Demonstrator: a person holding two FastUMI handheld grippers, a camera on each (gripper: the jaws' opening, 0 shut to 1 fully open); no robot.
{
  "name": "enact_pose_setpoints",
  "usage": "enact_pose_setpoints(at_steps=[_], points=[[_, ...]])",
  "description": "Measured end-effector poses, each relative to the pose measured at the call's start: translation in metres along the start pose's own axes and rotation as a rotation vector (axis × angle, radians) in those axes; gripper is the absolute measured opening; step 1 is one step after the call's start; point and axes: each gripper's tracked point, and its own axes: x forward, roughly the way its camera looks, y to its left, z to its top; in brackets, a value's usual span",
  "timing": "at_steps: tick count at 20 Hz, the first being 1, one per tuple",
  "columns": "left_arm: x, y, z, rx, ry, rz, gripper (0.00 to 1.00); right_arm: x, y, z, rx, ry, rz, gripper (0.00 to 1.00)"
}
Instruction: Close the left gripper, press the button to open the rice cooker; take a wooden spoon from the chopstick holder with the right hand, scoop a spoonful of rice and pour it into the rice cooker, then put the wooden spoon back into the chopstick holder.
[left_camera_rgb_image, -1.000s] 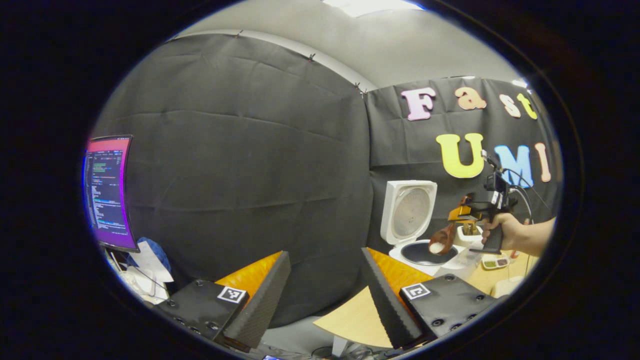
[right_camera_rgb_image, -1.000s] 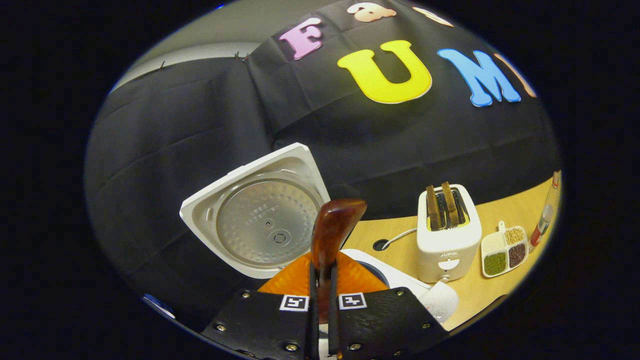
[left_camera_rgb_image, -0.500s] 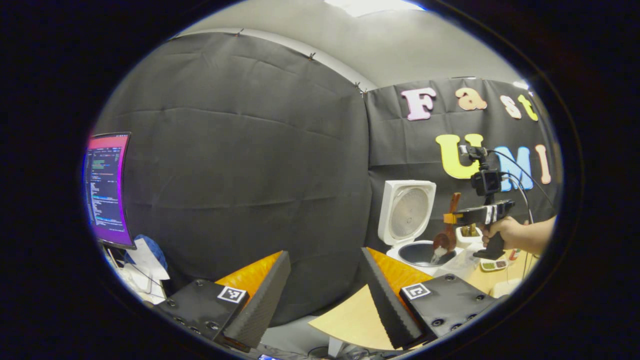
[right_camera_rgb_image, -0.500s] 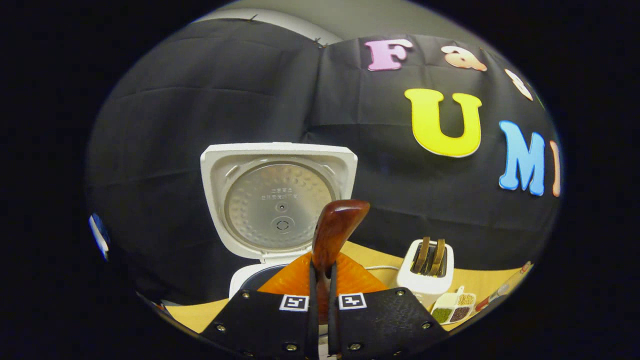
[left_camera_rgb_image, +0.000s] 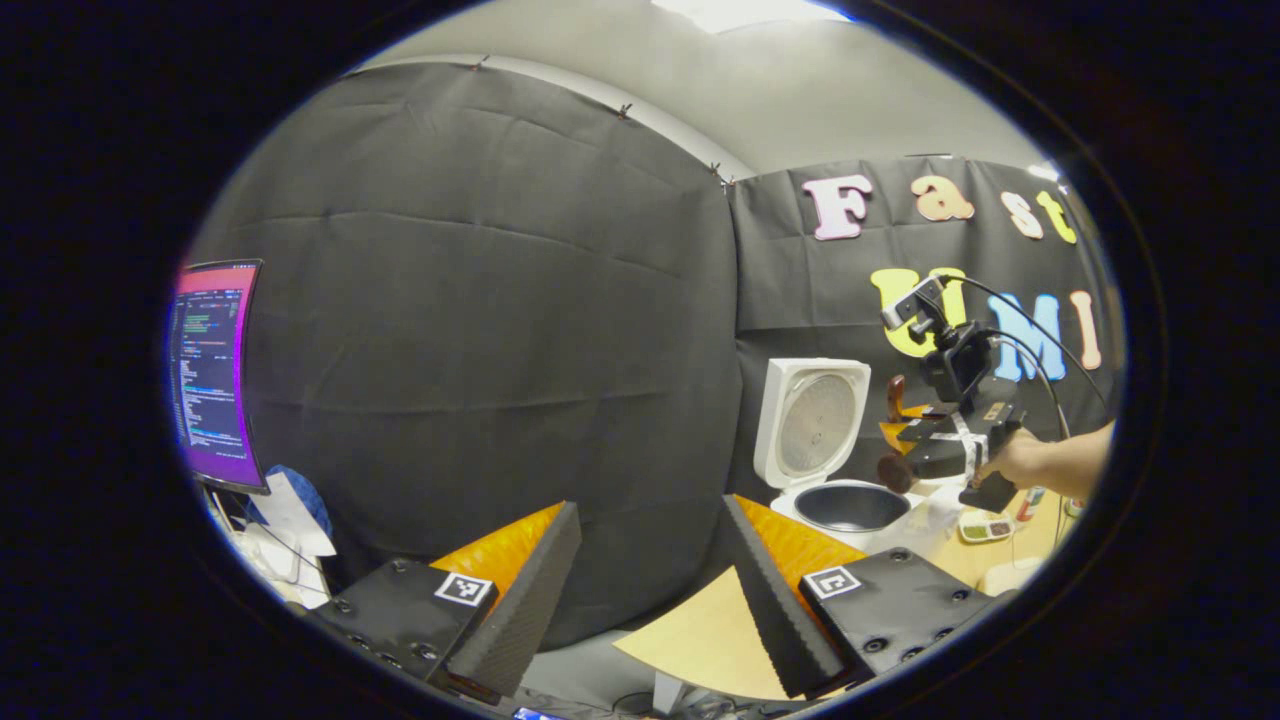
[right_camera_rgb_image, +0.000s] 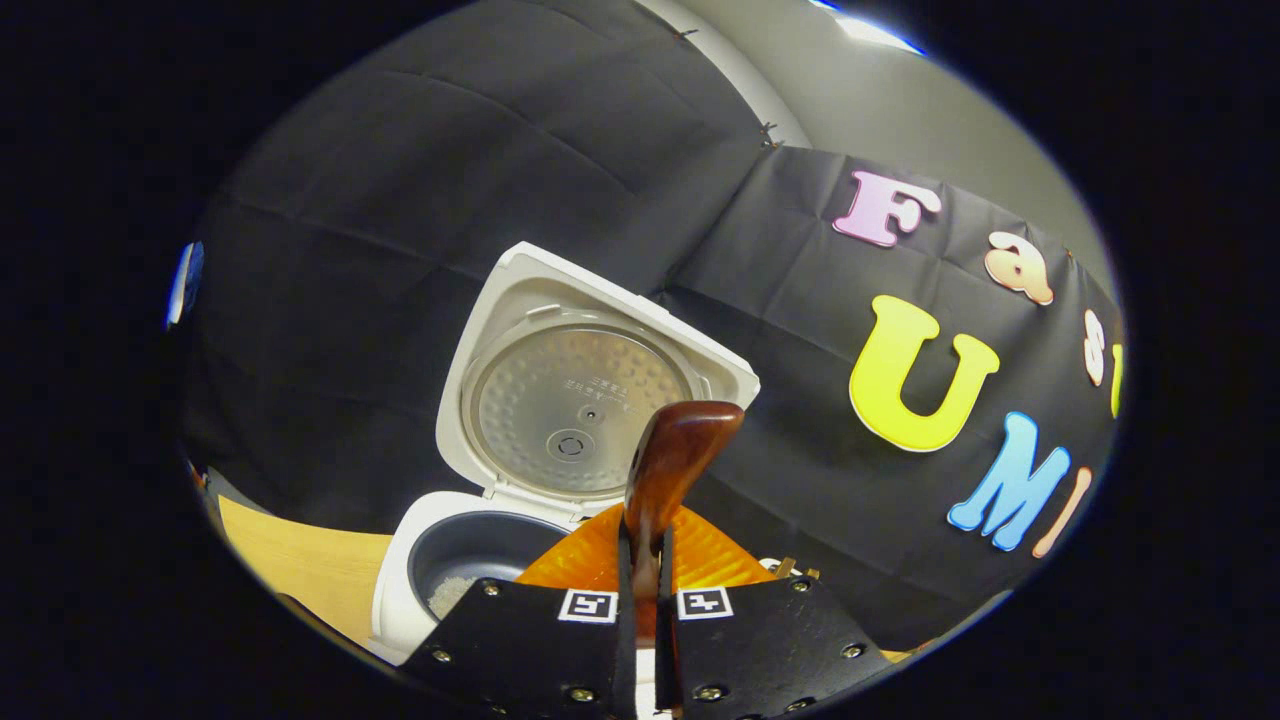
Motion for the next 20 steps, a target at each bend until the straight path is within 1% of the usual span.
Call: enact_pose_setpoints(at_steps=[2,3,4,6,8,9,13,16,18,20], points=[[-0.002,-0.001,0.001,-0.004,-0.002,-0.001,0.92,-0.002,-0.001,-0.001,0.017,0.008,0.005,0.07],[-0.002,-0.001,0.0,-0.006,-0.003,-0.003,0.92,-0.002,0.0,-0.003,0.057,0.02,0.016,0.07],[-0.002,-0.001,0.002,-0.006,-0.004,-0.004,1.0,-0.001,0.001,-0.004,0.118,0.035,0.037,0.08],[-0.005,-0.001,0.006,-0.003,-0.014,-0.007,1.0,-0.001,0.001,-0.005,0.279,0.071,0.077,0.08],[-0.005,-0.001,0.005,0.0,-0.02,-0.008,0.92,0.0,-0.007,-0.008,0.447,0.103,0.09,0.07],[-0.005,0.0,0.004,-0.002,-0.02,-0.009,0.92,0.0,-0.009,-0.009,0.52,0.114,0.095,0.07],[-0.004,-0.003,0.008,-0.009,-0.02,-0.018,0.92,-0.009,-0.024,-0.011,0.767,0.141,0.117,0.07],[-0.003,-0.006,0.011,0.004,-0.028,-0.026,0.92,-0.013,-0.033,-0.013,0.944,0.148,0.131,0.07],[-0.001,-0.01,0.017,-0.003,-0.03,-0.038,0.92,-0.02,-0.043,-0.01,1.048,0.146,0.127,0.07],[0.002,-0.018,0.023,-0.019,-0.032,-0.053,0.92,-0.025,-0.055,-0.01,1.162,0.133,0.144,0.07]])
